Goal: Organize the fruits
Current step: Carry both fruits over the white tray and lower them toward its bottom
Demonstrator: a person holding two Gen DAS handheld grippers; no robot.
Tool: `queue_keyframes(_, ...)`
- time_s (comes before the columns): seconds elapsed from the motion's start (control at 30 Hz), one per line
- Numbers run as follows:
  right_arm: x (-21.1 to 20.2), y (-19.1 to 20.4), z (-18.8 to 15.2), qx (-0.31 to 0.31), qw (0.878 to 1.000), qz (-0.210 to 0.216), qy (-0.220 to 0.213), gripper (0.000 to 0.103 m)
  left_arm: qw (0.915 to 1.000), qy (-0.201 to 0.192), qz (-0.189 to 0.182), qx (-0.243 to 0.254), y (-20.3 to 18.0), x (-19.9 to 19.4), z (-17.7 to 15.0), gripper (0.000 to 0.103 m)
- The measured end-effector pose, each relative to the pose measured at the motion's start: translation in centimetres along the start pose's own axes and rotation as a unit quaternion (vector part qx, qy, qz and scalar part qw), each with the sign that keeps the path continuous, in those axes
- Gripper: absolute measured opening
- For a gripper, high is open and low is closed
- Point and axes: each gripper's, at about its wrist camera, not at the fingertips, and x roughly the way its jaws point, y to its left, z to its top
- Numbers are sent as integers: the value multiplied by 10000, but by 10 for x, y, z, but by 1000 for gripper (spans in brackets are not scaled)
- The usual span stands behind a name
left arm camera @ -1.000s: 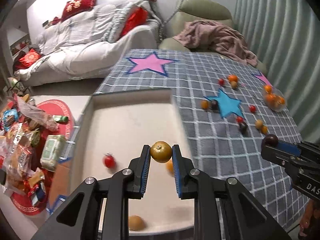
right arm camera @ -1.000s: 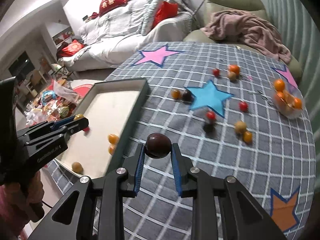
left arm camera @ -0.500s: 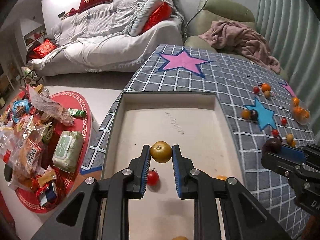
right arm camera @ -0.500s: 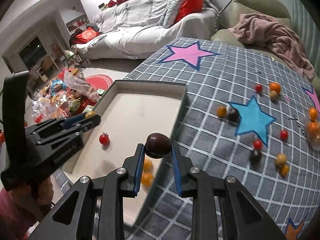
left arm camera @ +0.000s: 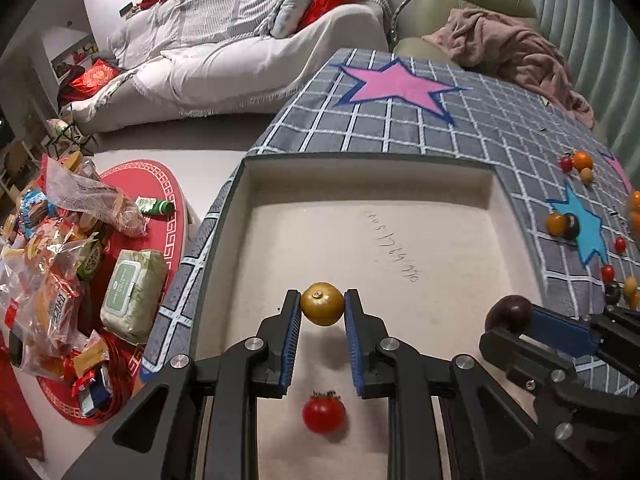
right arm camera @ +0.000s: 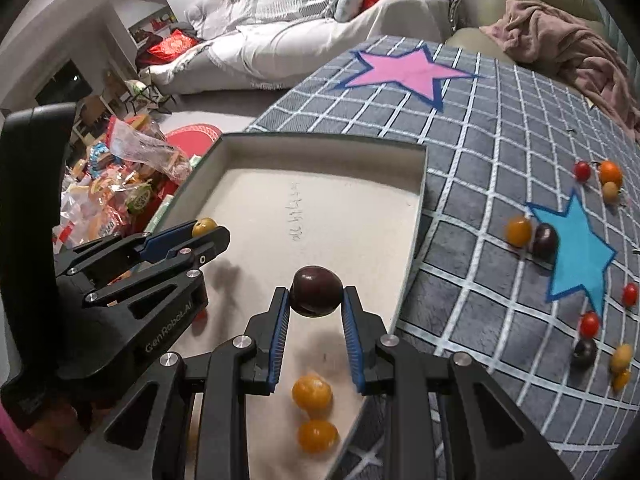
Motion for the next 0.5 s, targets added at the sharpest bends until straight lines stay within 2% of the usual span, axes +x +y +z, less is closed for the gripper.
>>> queue_keyframes(0.37,17,10,0,-445,9985,-273,143,30,9999,138,21,72,-1,16,4,24)
queue_keyframes(0.4,16,12,0,-498,9983,-277,144,35,9999,141,10,76,-1,16,4,24)
queue_keyframes(0.5,13,20,-2,-724,9970,-280,74,65,9999,134,-5,67,0,15,4,24)
